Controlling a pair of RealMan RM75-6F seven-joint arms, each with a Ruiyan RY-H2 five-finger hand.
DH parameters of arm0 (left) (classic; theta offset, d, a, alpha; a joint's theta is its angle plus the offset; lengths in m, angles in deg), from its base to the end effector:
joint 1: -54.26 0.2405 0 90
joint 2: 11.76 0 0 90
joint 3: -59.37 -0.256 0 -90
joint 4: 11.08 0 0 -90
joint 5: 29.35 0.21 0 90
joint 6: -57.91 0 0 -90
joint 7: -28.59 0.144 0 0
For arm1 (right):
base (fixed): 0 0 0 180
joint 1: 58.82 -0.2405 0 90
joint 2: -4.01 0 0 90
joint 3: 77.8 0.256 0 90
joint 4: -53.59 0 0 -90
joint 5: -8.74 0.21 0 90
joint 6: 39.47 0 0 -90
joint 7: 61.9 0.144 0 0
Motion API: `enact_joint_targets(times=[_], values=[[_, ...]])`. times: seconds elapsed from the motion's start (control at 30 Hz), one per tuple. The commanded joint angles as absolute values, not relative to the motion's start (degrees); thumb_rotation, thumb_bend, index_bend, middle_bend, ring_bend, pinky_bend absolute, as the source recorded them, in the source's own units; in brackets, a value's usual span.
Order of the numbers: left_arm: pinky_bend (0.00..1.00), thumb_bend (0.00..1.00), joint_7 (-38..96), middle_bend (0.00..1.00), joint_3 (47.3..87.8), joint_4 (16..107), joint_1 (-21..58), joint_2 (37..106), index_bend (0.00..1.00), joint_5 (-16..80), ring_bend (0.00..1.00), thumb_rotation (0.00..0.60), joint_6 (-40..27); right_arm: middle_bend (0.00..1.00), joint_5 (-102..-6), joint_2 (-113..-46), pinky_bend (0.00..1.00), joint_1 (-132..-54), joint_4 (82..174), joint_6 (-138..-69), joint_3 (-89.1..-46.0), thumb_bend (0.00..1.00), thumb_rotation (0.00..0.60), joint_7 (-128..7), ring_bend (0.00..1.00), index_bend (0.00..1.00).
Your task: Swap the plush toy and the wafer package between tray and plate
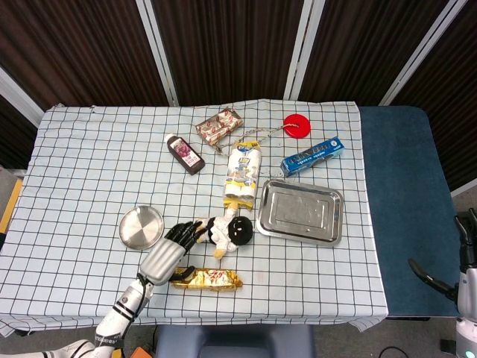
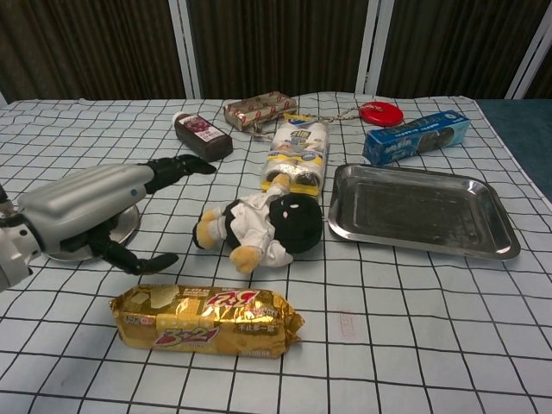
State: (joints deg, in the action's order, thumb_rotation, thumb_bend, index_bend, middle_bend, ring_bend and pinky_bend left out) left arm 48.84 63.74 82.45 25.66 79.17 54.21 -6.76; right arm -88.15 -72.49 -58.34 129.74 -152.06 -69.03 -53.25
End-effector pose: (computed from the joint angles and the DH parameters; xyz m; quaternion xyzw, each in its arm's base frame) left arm -0.1475 0.2509 -0.0249 -0.7466 -0.3535 -0.4298 0.3646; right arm -0.3020 -0.1514 0.1769 0.4909 -0.2188 0.5784 0.6136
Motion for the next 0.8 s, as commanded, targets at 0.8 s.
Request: enact_joint_targets(times=[0.8], values=[[0.11, 0.34, 50.26, 0.0, 71.38, 65.63, 14.09, 92.01, 0.0, 41.4, 0.0, 0.6, 3.9, 0.0, -90.59, -72.19, 0.05, -58.4, 128.97, -150.88, -71.26, 0.11, 0.6, -54.16, 0.0, 0.01]])
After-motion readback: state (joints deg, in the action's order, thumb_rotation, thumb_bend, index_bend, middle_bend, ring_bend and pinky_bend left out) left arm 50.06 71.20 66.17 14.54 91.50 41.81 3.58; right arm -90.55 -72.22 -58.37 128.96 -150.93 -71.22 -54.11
